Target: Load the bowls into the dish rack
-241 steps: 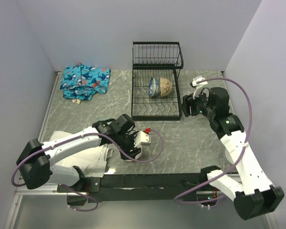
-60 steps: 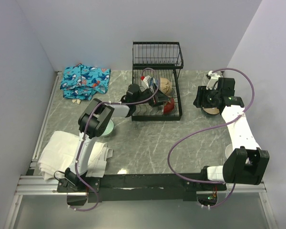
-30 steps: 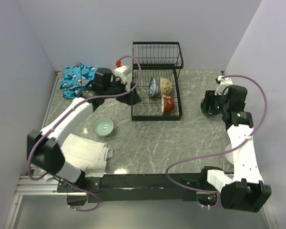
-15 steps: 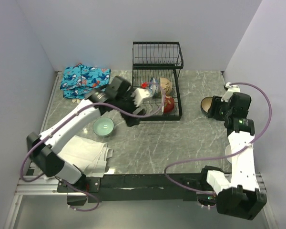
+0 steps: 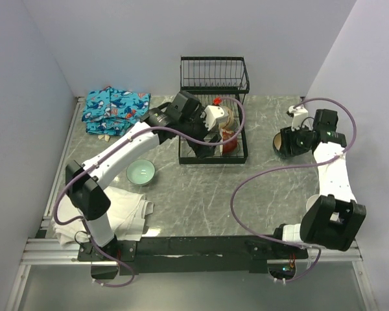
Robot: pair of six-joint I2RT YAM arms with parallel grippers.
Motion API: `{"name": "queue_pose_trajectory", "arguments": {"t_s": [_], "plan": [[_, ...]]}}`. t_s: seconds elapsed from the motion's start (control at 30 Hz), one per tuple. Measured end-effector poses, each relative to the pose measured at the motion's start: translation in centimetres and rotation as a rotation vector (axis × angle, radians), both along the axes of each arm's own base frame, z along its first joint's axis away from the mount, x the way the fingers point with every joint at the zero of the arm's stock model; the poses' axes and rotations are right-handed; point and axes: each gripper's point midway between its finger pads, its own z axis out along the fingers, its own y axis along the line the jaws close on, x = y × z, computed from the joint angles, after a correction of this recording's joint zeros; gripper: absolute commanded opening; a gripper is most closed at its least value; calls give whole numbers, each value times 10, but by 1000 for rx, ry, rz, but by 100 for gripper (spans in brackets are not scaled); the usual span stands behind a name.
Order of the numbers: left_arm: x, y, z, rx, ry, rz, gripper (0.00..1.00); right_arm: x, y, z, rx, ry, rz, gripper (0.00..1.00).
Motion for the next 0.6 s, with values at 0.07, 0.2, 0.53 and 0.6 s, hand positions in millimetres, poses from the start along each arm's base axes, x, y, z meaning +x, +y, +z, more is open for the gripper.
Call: {"name": "queue_pose_trajectory", "arguments": {"t_s": [0.07,0.2,0.53,0.6], "plan": [[4,-2,-3,-8,11,4,99,4,-1,-1,-52,-2,77,60],[11,-4,0,-46,18,16,99,17,-8,-10,-102,25,162,60],[48,9,-15,-62,65,111,100,40,-10,-65,-205,120,325,59],[52,12,-14,-64,66,122,99,47,-10,-76,-213,141,341,59]]}}
